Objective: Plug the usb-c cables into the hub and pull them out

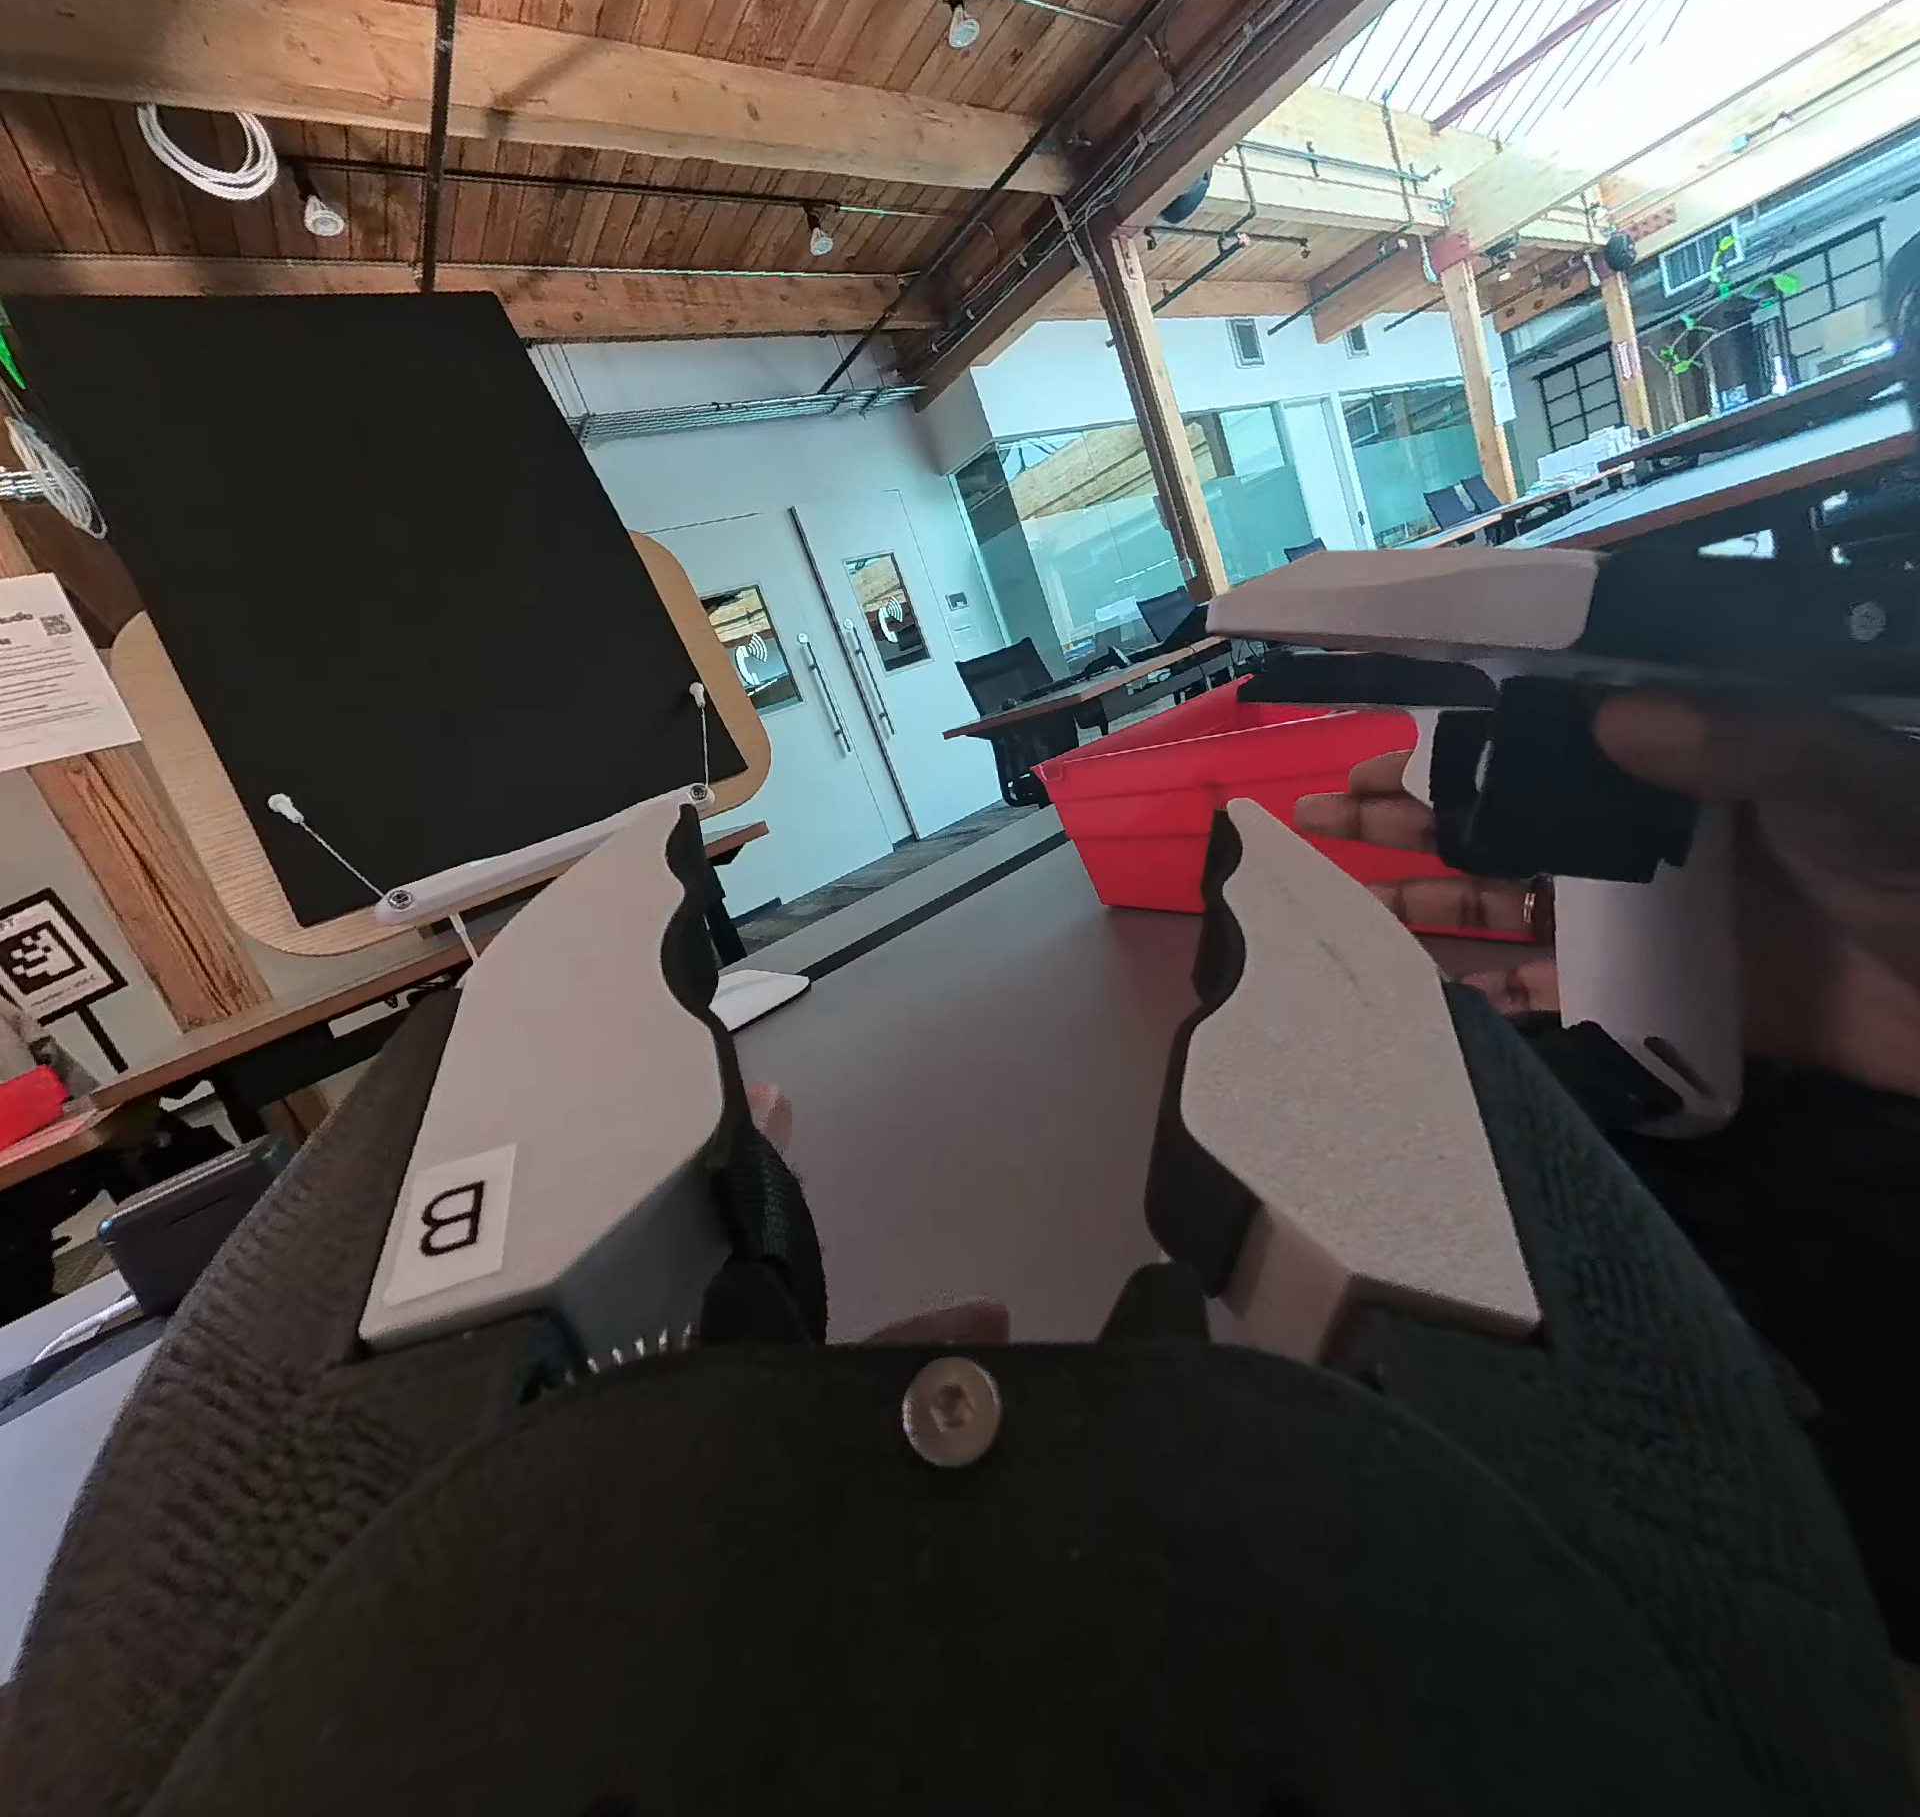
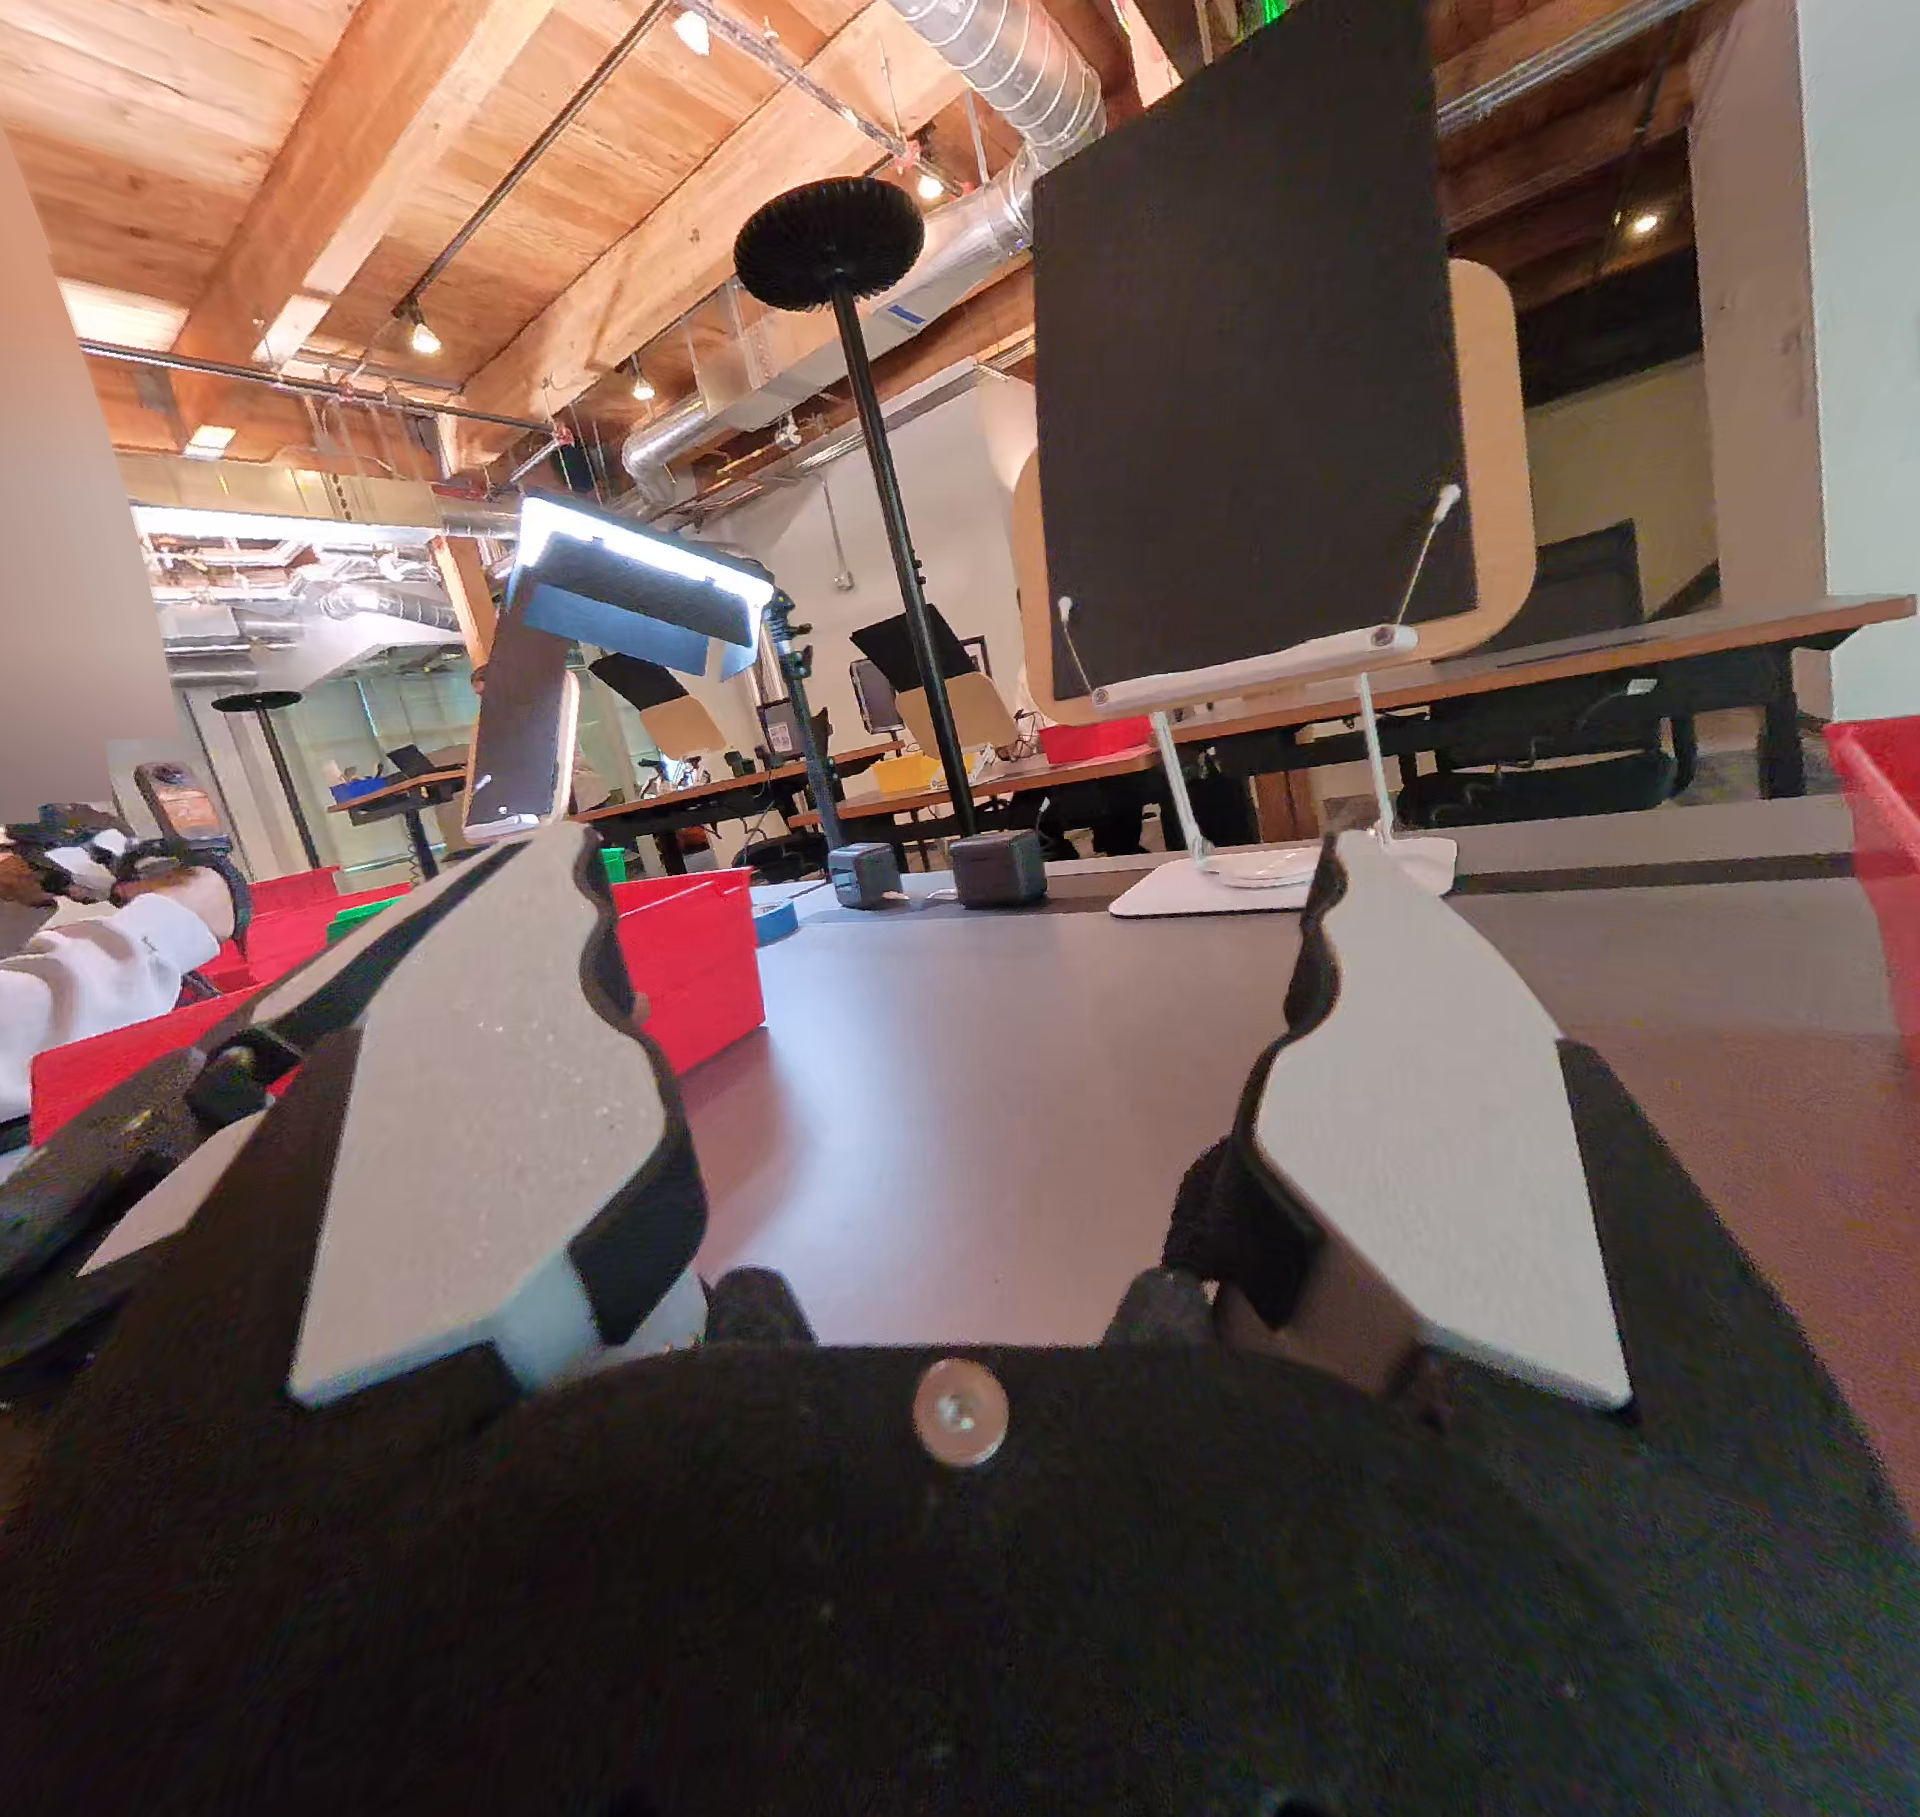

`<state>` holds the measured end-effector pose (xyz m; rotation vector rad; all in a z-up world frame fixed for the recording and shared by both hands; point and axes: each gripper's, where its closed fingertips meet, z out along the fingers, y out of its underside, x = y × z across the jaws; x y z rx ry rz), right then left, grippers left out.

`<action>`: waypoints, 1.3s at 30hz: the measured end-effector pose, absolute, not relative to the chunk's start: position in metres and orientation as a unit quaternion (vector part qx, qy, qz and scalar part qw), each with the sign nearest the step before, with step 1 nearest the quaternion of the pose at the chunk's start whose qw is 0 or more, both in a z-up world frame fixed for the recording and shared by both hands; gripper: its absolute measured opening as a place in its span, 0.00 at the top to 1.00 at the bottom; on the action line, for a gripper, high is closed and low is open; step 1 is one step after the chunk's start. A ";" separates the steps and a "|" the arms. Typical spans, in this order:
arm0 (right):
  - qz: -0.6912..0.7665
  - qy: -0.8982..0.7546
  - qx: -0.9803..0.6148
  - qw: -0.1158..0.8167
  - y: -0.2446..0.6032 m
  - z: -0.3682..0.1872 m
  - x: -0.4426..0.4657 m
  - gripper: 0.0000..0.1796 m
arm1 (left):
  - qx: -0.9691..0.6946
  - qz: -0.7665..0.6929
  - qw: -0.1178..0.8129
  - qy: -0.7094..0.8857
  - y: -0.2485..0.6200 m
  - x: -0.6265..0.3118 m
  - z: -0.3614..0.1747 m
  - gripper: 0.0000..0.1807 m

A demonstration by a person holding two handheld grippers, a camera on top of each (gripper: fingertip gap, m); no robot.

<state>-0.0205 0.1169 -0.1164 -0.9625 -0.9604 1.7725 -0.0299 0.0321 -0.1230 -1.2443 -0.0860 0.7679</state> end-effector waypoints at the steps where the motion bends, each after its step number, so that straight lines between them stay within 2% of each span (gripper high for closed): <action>1: 0.710 -0.391 -0.381 0.444 0.115 -0.116 -0.020 0.31 | -0.568 0.350 0.743 -0.039 0.032 -0.030 -0.123 0.50; 9: 0.701 -0.411 -0.356 0.462 0.106 -0.115 -0.016 0.32 | -0.569 0.344 0.746 -0.035 0.031 -0.026 -0.121 0.52; 12: 0.701 -0.409 -0.357 0.462 0.107 -0.114 -0.016 0.33 | -0.572 0.359 0.737 -0.030 0.019 -0.019 -0.104 0.52; 16: 0.697 -0.411 -0.357 0.467 0.106 -0.115 -0.017 0.34 | -0.482 0.408 0.774 -0.047 -0.043 0.003 -0.031 0.54; 19: 0.694 -0.415 -0.351 0.472 0.104 -0.115 -0.016 0.35 | -0.471 0.491 0.711 -0.176 -0.125 -0.032 -0.016 0.57; 22: 0.692 -0.419 -0.346 0.475 0.102 -0.114 -0.016 0.35 | -0.542 0.491 0.577 -0.365 -0.219 -0.089 -0.065 0.56; 23: 0.691 -0.420 -0.346 0.476 0.102 -0.114 -0.016 0.35 | -0.578 0.467 0.516 -0.426 -0.247 -0.105 -0.093 0.52; 26: 0.688 -0.423 -0.340 0.482 0.100 -0.114 -0.015 0.35 | -0.647 0.329 0.396 -0.562 -0.294 -0.123 -0.164 0.52; 31: 0.680 -0.434 -0.326 0.493 0.094 -0.114 -0.013 0.35 | -0.712 0.229 0.307 -0.589 -0.297 -0.129 -0.214 0.60; 39: 0.677 -0.441 -0.317 0.498 0.091 -0.114 -0.012 0.37 | -0.736 0.204 0.183 -0.619 -0.321 -0.134 -0.248 0.71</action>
